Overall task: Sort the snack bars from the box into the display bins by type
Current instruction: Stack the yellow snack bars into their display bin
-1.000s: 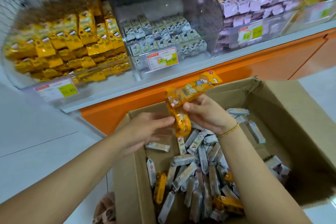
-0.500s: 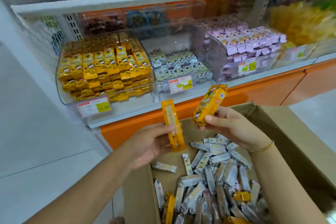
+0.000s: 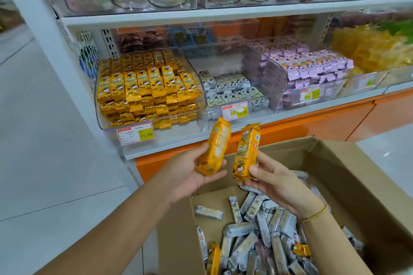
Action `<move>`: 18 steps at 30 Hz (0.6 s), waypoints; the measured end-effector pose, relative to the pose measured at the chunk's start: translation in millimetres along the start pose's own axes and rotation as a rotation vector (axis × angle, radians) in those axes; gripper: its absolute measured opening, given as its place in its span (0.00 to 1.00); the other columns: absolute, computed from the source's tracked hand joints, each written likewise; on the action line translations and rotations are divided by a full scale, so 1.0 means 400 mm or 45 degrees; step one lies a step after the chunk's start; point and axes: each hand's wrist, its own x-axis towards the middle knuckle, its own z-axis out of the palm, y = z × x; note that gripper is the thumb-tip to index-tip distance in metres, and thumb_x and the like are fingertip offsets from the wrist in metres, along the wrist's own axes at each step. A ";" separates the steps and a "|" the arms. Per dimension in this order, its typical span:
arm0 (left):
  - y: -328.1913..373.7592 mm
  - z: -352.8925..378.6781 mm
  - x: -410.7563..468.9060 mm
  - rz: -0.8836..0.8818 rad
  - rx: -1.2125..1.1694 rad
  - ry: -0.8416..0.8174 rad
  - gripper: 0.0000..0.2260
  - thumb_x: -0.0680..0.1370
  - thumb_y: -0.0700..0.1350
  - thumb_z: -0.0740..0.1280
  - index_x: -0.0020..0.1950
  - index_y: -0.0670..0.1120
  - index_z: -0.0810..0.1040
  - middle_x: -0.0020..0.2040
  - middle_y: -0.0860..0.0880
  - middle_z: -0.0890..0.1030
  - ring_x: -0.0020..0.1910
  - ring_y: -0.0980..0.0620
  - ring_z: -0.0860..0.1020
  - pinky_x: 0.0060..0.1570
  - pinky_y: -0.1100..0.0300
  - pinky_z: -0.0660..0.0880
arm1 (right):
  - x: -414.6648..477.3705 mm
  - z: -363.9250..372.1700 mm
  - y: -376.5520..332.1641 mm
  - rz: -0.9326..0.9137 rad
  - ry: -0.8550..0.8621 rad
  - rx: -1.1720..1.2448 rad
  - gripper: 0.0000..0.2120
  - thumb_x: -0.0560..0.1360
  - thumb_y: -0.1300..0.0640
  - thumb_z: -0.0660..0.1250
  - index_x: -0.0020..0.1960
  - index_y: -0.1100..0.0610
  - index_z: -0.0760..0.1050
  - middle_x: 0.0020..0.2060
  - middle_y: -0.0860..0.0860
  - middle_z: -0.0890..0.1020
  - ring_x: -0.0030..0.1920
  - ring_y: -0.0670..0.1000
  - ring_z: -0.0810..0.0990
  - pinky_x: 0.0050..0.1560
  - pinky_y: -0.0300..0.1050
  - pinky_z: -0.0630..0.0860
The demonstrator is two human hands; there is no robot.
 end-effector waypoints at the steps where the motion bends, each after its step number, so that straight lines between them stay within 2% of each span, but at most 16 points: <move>1: 0.000 -0.001 -0.001 0.022 0.030 -0.007 0.14 0.73 0.42 0.66 0.56 0.37 0.75 0.49 0.38 0.81 0.46 0.44 0.82 0.47 0.47 0.80 | 0.000 0.008 -0.004 0.003 -0.015 -0.017 0.29 0.69 0.48 0.75 0.67 0.53 0.73 0.58 0.59 0.79 0.54 0.57 0.78 0.61 0.51 0.76; 3: -0.004 0.000 -0.003 0.073 0.176 -0.036 0.15 0.70 0.41 0.68 0.55 0.37 0.77 0.50 0.40 0.83 0.48 0.46 0.82 0.49 0.50 0.80 | 0.005 0.025 -0.010 0.002 -0.029 -0.052 0.28 0.72 0.47 0.71 0.70 0.54 0.71 0.62 0.60 0.77 0.57 0.58 0.75 0.60 0.49 0.76; 5: -0.011 0.001 -0.003 0.163 0.366 -0.025 0.10 0.73 0.40 0.68 0.54 0.40 0.78 0.49 0.43 0.84 0.47 0.48 0.82 0.49 0.55 0.80 | 0.007 0.047 -0.014 -0.026 0.005 -0.162 0.25 0.76 0.48 0.67 0.71 0.53 0.69 0.63 0.57 0.78 0.58 0.57 0.77 0.57 0.45 0.76; 8: -0.014 0.001 -0.003 0.316 0.524 0.094 0.09 0.74 0.39 0.70 0.54 0.41 0.77 0.48 0.45 0.84 0.43 0.52 0.83 0.42 0.61 0.80 | 0.007 0.075 -0.020 -0.067 0.085 -0.370 0.20 0.80 0.57 0.59 0.71 0.51 0.67 0.61 0.50 0.80 0.61 0.52 0.78 0.57 0.42 0.76; 10: -0.016 -0.001 0.001 0.405 0.640 0.166 0.13 0.72 0.40 0.73 0.54 0.42 0.77 0.48 0.45 0.84 0.42 0.53 0.83 0.40 0.61 0.79 | 0.009 0.089 -0.022 -0.082 0.105 -0.461 0.19 0.79 0.55 0.60 0.69 0.47 0.69 0.59 0.47 0.81 0.60 0.49 0.79 0.58 0.42 0.76; 13: -0.026 0.002 0.004 0.462 0.829 0.224 0.20 0.66 0.44 0.78 0.54 0.46 0.75 0.50 0.48 0.83 0.47 0.52 0.82 0.48 0.56 0.80 | 0.014 0.096 -0.015 -0.136 0.215 -0.586 0.17 0.74 0.51 0.67 0.62 0.40 0.76 0.56 0.49 0.81 0.57 0.52 0.80 0.59 0.49 0.77; 15: -0.031 0.009 0.004 0.447 0.907 0.206 0.25 0.64 0.48 0.80 0.57 0.48 0.74 0.50 0.51 0.82 0.49 0.54 0.82 0.51 0.54 0.79 | 0.018 0.092 -0.008 -0.130 0.304 -0.539 0.14 0.76 0.53 0.67 0.61 0.44 0.78 0.56 0.51 0.81 0.56 0.54 0.80 0.59 0.52 0.77; 18: -0.030 0.021 0.003 0.462 0.893 0.163 0.18 0.67 0.48 0.77 0.54 0.49 0.78 0.48 0.53 0.84 0.47 0.57 0.82 0.52 0.58 0.79 | 0.024 0.085 -0.006 -0.121 0.433 -0.277 0.15 0.78 0.59 0.63 0.64 0.54 0.75 0.51 0.50 0.84 0.54 0.52 0.82 0.57 0.50 0.78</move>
